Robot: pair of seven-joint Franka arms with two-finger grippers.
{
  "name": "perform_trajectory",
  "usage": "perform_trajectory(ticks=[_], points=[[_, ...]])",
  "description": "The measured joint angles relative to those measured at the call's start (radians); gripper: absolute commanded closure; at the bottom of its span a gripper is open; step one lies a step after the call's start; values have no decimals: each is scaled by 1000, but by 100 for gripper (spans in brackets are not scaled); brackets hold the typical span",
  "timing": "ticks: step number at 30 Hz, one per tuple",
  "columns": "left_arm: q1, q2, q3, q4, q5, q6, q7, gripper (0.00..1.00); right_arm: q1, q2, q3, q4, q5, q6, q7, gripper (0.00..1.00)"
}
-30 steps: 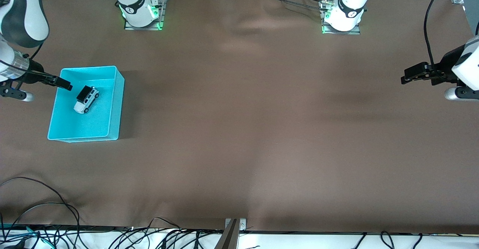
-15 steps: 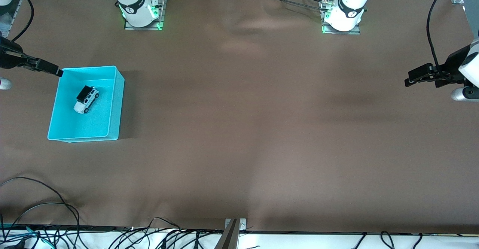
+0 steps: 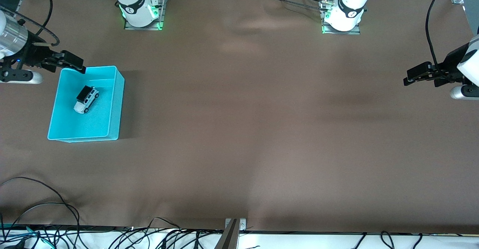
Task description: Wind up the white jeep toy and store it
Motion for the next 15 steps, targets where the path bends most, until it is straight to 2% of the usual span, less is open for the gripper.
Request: perform_trajectory(ticks=[6, 15], points=[[-63, 0, 54, 0, 1, 1, 0, 0, -2, 2, 25, 0, 0, 0, 17, 0], [-216, 0, 172, 0, 7, 1, 0, 0, -2, 2, 15, 36, -1, -24, 17, 0]])
